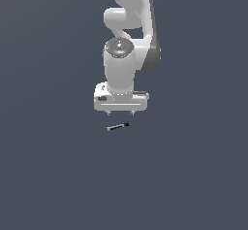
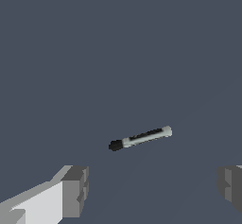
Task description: Pick up the object and move it to a goal position.
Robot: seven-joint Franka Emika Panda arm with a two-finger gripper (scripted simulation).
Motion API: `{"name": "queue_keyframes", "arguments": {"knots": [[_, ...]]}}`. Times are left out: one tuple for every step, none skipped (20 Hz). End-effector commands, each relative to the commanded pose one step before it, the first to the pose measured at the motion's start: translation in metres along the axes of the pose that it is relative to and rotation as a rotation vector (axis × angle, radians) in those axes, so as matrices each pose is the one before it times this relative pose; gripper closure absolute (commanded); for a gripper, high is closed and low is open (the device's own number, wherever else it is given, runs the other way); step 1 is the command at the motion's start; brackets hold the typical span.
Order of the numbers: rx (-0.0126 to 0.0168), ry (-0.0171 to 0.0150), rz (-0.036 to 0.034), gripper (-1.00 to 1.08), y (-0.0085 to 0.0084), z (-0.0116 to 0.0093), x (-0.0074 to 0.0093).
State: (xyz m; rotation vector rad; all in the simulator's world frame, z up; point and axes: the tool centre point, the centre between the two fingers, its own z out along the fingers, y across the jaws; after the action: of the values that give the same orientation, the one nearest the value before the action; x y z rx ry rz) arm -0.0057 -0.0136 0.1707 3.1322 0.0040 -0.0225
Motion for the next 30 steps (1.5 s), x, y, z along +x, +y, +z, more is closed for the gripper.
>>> {"name": "queue_keyframes", "arguments": {"knots": [[0.00000, 0.00000, 0.00000, -0.92, 0.00001, 0.00000, 0.00000], [0.00000, 0.00000, 0.00000, -0.92, 0.00033, -0.00015, -0.00017], [-0.00093, -0.00108, 0.00134, -0.92, 0.00164, 0.00020, -0.00034], [-0.00109, -0.00131, 0.00153, -0.92, 0.00243, 0.00004, -0.00065], [-0.00157, -0.00190, 0.00198, -0.92, 0.00344, 0.00006, -0.00091], [-0.00198, -0.00240, 0.00203, -0.92, 0.00433, 0.00004, -0.00116], [-0.00214, -0.00261, 0.00139, -0.92, 0.00468, -0.00004, -0.00127], [-0.00181, -0.00219, 0.00017, -0.92, 0.00389, -0.00012, -0.00108], [-0.00142, -0.00168, -0.00095, -0.92, 0.00292, -0.00018, -0.00082], [-0.00095, -0.00106, -0.00165, -0.92, 0.00199, -0.00025, -0.00056], [-0.00059, -0.00059, -0.00190, -0.92, 0.00100, -0.00020, -0.00028], [-0.00024, -0.00018, -0.00151, -0.92, 0.00034, -0.00015, -0.00008], [0.00000, 0.00006, -0.00069, -0.92, -0.00007, -0.00006, 0.00004], [0.00000, 0.00000, 0.00000, -0.92, -0.00059, 0.00016, 0.00017], [0.00049, 0.00049, 0.00169, -0.92, -0.00040, 0.00005, 0.00009], [0.00041, 0.00025, 0.00320, -0.92, -0.00043, 0.00031, 0.00010], [0.00046, 0.00017, 0.00491, -0.92, -0.00029, 0.00047, 0.00005], [0.00052, 0.00011, 0.00649, -0.92, -0.00023, 0.00062, 0.00001], [0.00059, 0.00007, 0.00809, -0.92, -0.00015, 0.00077, -0.00002], [0.00066, 0.00004, 0.00957, -0.92, -0.00014, 0.00091, -0.00005], [0.00074, 0.00003, 0.01100, -0.92, -0.00012, 0.00104, -0.00006], [0.00083, 0.00005, 0.01225, -0.92, -0.00018, 0.00116, -0.00006], [0.00095, 0.00010, 0.01355, -0.92, -0.00028, 0.00128, -0.00005], [0.00106, 0.00013, 0.01484, -0.92, -0.00037, 0.00140, -0.00004], [0.00114, 0.00014, 0.01617, -0.92, -0.00042, 0.00153, -0.00006], [0.00120, 0.00012, 0.01765, -0.92, -0.00040, 0.00166, -0.00008], [0.00125, 0.00010, 0.01915, -0.92, -0.00038, 0.00180, -0.00011], [0.00131, 0.00009, 0.02057, -0.92, -0.00040, 0.00193, -0.00013], [0.00137, 0.00009, 0.02199, -0.92, -0.00042, 0.00205, -0.00015], [0.00142, 0.00008, 0.02344, -0.92, -0.00044, 0.00218, -0.00017]]}}
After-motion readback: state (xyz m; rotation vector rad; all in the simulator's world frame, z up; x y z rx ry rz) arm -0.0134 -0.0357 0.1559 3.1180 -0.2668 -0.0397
